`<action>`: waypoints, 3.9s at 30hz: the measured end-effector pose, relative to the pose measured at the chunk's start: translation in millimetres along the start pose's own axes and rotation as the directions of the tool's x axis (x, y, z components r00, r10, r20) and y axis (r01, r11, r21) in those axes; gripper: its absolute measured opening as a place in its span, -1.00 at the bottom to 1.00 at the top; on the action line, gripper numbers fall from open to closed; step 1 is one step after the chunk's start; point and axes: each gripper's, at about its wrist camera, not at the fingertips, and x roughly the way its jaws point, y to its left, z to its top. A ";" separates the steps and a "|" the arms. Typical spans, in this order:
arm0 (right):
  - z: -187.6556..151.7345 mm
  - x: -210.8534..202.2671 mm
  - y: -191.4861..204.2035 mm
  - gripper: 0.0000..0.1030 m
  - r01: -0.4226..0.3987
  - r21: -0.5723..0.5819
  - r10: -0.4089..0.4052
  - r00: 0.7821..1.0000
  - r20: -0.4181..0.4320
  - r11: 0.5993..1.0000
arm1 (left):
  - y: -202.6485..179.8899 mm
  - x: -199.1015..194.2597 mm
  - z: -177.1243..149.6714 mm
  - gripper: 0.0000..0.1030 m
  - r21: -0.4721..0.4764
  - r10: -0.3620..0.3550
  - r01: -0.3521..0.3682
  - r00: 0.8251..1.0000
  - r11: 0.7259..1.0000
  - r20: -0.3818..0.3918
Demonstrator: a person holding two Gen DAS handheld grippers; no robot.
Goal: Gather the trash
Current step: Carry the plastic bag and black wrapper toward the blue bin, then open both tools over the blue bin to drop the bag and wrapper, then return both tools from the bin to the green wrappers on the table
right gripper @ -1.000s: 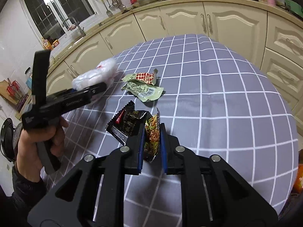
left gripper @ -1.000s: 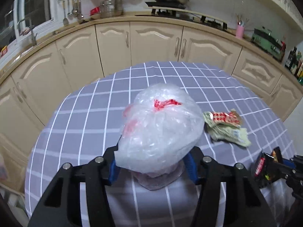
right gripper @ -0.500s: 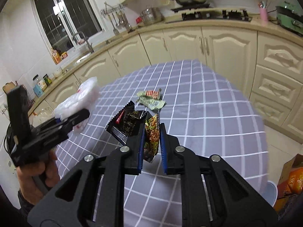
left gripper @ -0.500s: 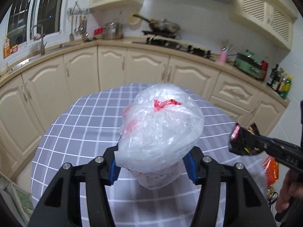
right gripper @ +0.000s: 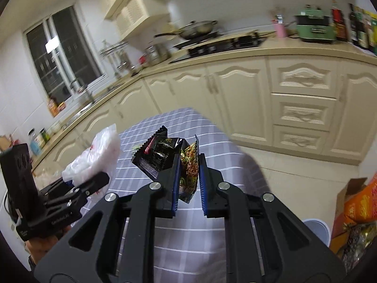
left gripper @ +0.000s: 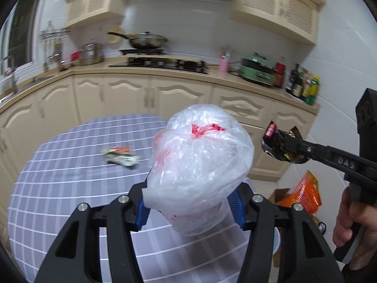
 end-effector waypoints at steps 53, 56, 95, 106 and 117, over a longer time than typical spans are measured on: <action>-136.6 -44.1 -336.2 0.88 0.440 0.553 -0.363 0.898 -0.251 0.707 | -286.2 234.3 -109.4 0.73 0.250 -0.197 0.366 0.834 0.896 -0.515; -127.6 -47.4 -327.2 0.87 0.437 0.539 -0.370 0.899 -0.234 0.720 | -282.0 224.0 -98.4 0.73 0.247 -0.206 0.361 0.848 0.899 -0.488; 25.3 89.4 37.3 0.87 -0.026 -0.052 0.019 0.992 -0.122 0.998 | 53.3 1.8 6.3 0.82 -0.089 0.152 -0.149 0.988 0.985 0.019; -6.1 206.7 138.9 0.87 -0.189 -0.282 0.084 0.934 -0.347 0.941 | 136.2 -12.8 -20.4 0.82 -0.187 0.256 -0.258 0.966 0.948 -0.032; -15.9 283.3 165.4 0.33 -0.209 -0.367 0.031 0.899 -0.437 0.906 | 173.4 0.6 -36.8 0.82 -0.232 0.271 -0.282 0.959 0.931 -0.078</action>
